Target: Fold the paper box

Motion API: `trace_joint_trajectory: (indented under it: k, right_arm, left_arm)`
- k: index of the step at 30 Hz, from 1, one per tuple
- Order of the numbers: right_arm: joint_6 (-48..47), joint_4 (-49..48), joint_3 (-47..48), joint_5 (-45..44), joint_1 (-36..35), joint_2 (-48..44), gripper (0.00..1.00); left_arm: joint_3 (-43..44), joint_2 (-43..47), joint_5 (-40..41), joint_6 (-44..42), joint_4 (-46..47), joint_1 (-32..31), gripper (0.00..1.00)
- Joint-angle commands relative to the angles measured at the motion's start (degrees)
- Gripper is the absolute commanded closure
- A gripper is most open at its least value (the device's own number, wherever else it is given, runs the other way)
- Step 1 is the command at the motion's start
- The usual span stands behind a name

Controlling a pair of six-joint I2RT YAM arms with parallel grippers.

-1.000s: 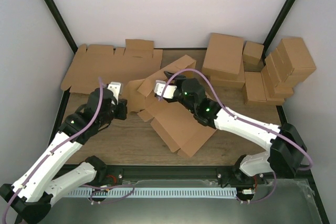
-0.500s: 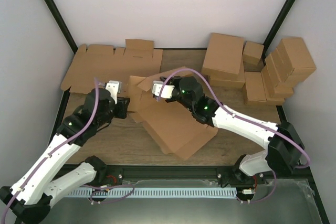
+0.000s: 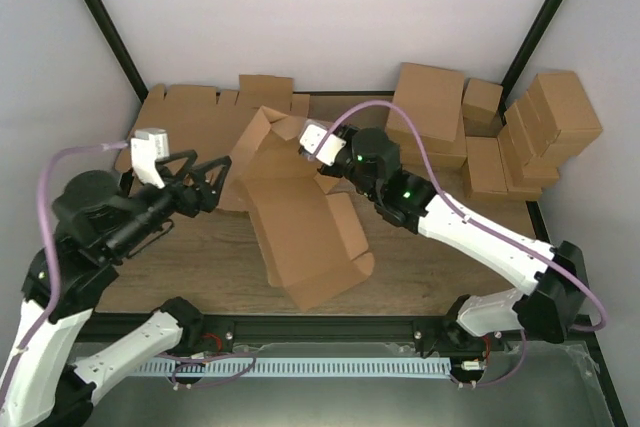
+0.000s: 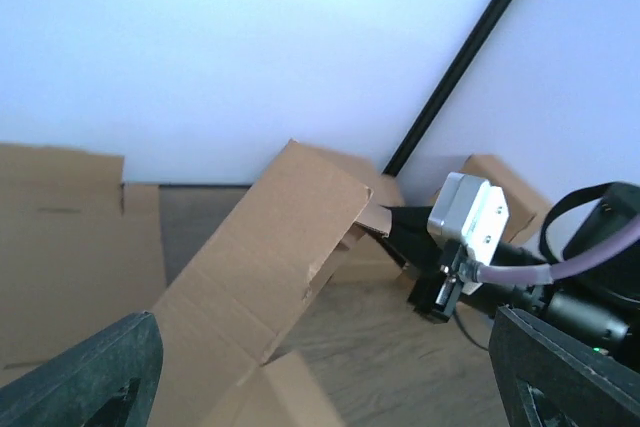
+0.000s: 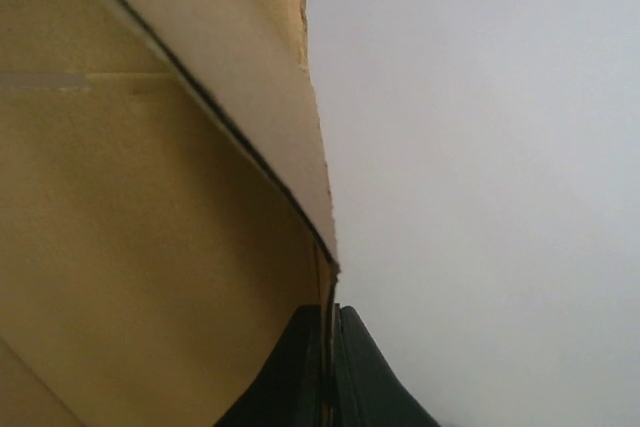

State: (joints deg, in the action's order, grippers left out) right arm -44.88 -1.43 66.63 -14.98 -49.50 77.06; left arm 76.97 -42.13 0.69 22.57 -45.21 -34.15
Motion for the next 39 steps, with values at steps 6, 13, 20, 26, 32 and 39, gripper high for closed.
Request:
trace_joint_trajectory:
  k: [6, 13, 20, 26, 32, 39]
  right_arm:
    - [28.55, 13.02, 10.35, -1.60, 0.45, -5.20, 0.99]
    - [50.94, 20.36, 7.00, -2.78, 0.45, -9.42, 0.99]
    - [61.54, 18.47, -6.33, 0.79, 0.42, -15.97, 0.99]
    - [64.01, 15.01, -15.02, 0.12, 0.39, -20.09, 0.99]
    - [65.27, 12.73, -21.01, 0.03, 0.52, -21.94, 0.99]
    - [65.48, 11.06, -25.17, 0.40, 0.44, -23.09, 0.93]
  left_arm:
    - [7.74, -0.42, -3.09, 2.74, -5.34, 0.06, 0.07]
    - [12.85, -1.90, -1.24, 2.94, -8.16, 0.04, 0.02]
    - [8.38, -4.37, -2.75, 4.37, -5.70, 0.05, 0.00]
    - [5.21, -6.23, -4.05, 5.98, -2.18, 0.05, 0.00]
    - [-1.14, -6.29, -5.28, 9.66, 2.57, 0.14, 0.00]
    - [-13.39, -4.53, -7.23, 13.97, 9.31, 0.14, 0.00]
